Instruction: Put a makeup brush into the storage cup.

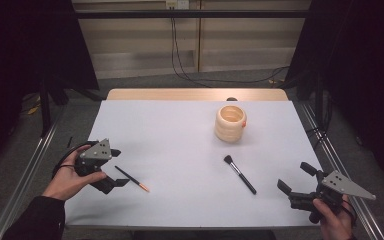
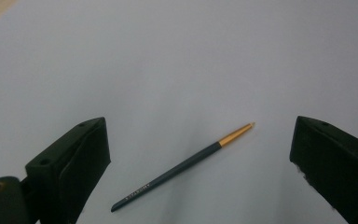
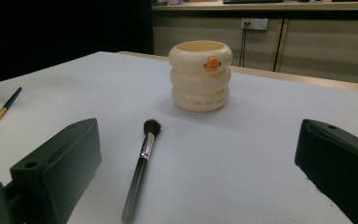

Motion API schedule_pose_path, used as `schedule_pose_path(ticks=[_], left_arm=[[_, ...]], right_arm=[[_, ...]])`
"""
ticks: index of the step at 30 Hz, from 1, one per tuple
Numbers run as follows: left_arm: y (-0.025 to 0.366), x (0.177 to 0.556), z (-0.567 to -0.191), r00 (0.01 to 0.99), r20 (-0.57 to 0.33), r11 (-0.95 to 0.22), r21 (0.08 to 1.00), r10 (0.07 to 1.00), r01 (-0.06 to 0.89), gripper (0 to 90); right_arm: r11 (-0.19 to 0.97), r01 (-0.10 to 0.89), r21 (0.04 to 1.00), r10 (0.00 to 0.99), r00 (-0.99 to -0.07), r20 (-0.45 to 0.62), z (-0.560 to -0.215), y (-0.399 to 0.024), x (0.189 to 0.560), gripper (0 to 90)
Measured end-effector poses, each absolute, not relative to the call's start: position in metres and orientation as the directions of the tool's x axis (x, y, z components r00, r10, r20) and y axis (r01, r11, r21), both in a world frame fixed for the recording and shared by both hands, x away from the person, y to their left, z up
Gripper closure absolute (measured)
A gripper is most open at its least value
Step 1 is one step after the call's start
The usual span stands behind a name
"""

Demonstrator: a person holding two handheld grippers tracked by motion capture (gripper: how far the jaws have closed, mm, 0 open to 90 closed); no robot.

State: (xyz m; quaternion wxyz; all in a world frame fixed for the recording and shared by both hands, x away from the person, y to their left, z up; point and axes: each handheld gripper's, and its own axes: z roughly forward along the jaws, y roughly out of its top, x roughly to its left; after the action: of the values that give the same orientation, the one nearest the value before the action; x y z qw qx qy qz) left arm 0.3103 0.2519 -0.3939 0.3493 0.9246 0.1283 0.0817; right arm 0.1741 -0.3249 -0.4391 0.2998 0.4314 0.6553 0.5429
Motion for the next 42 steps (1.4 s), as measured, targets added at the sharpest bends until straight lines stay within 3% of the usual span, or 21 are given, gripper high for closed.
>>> schedule_pose_path(ticks=[13, 17, 22, 27, 30, 37, 42], left_arm=[[0.244, 0.323, -0.41, 0.961, 0.102, -0.807, 0.571, 0.256, 0.155, 9.4], [0.241, 0.33, -0.415, 0.96, 0.077, -0.821, 0.54, 0.27, 0.187, 13.1], [0.238, 0.335, -0.421, 0.949, 0.067, -0.837, 0.494, 0.307, 0.236, 11.0], [0.234, 0.333, -0.424, 0.963, 0.081, -0.859, 0.476, 0.258, 0.19, 12.9], [0.229, 0.331, -0.427, 0.974, 0.099, -0.883, 0.448, 0.204, 0.14, 17.6], [0.226, 0.333, -0.429, 0.977, 0.084, -0.898, 0.416, 0.196, 0.144, 40.8], [0.226, 0.336, -0.431, 0.978, 0.095, -0.905, 0.403, 0.187, 0.134, 47.1]], right_arm=[[0.047, 0.249, 0.967, 0.887, -0.455, 0.074, -0.439, -0.324, 0.174, 0.0], [0.051, 0.25, 0.967, 0.886, -0.459, 0.072, -0.44, -0.324, 0.174, 0.0], [0.052, 0.251, 0.967, 0.887, -0.457, 0.071, -0.44, -0.324, 0.174, 0.0], [0.055, 0.249, 0.967, 0.886, -0.459, 0.068, -0.44, -0.324, 0.174, 0.0], [0.058, 0.247, 0.967, 0.885, -0.46, 0.064, -0.44, -0.324, 0.174, 0.0], [0.059, 0.25, 0.966, 0.887, -0.457, 0.064, -0.44, -0.324, 0.174, 0.0], [0.06, 0.251, 0.966, 0.887, -0.457, 0.063, -0.44, -0.324, 0.175, 0.0]])
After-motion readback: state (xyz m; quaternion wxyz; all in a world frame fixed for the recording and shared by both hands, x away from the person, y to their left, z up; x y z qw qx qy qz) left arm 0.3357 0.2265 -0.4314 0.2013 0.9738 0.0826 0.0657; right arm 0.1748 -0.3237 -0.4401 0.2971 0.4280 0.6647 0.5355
